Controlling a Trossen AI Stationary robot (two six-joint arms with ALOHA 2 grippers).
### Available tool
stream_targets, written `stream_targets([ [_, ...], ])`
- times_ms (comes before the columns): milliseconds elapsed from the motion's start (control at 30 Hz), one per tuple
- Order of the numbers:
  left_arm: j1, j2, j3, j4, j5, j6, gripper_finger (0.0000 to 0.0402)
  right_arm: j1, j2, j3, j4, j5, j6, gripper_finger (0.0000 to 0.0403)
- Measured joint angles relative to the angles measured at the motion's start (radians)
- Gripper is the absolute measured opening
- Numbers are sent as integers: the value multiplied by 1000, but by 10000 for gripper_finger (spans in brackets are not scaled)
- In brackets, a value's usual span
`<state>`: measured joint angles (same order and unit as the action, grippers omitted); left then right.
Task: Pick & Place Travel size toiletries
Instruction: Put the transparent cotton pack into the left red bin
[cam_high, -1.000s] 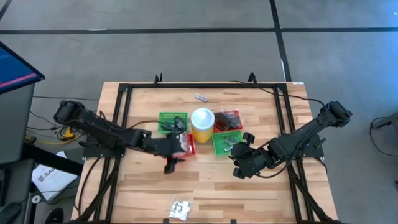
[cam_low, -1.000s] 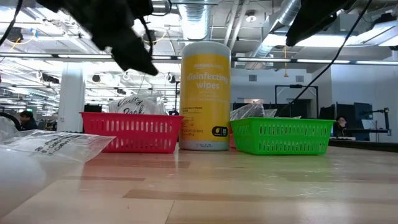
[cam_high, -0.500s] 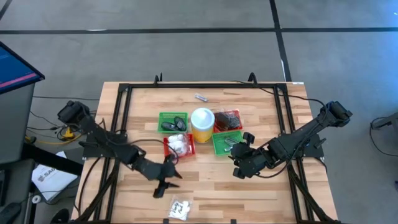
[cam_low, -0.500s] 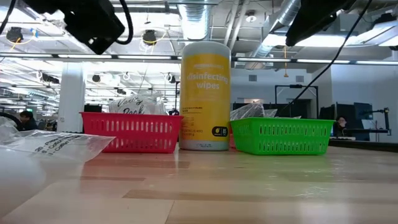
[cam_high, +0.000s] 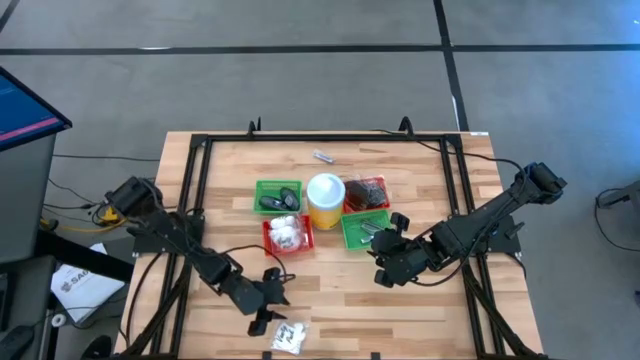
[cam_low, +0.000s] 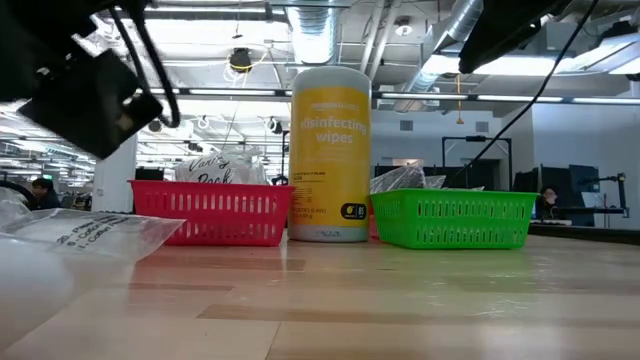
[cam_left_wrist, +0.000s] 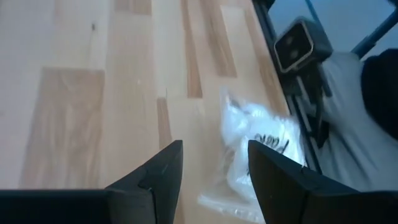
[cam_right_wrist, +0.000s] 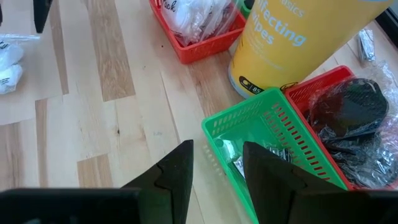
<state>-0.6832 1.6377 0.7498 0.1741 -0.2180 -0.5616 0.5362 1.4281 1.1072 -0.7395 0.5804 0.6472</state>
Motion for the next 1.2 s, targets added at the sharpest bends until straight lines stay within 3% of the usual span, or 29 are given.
stream_targets([
  [433, -18, 29, -1, -28, 16, -57, 172, 0, 0, 0, 0, 0, 0, 129],
  [633, -17, 29, -69, -24, 21, -179, 172, 0, 0, 0, 1, 0, 0, 129],
  [833, -17, 29, -131, 100, 69, -233, 172, 0, 0, 0, 1, 0, 0, 129],
  [1200, -17, 28, -185, 204, 58, -236, 172, 0, 0, 0, 1, 0, 0, 129],
])
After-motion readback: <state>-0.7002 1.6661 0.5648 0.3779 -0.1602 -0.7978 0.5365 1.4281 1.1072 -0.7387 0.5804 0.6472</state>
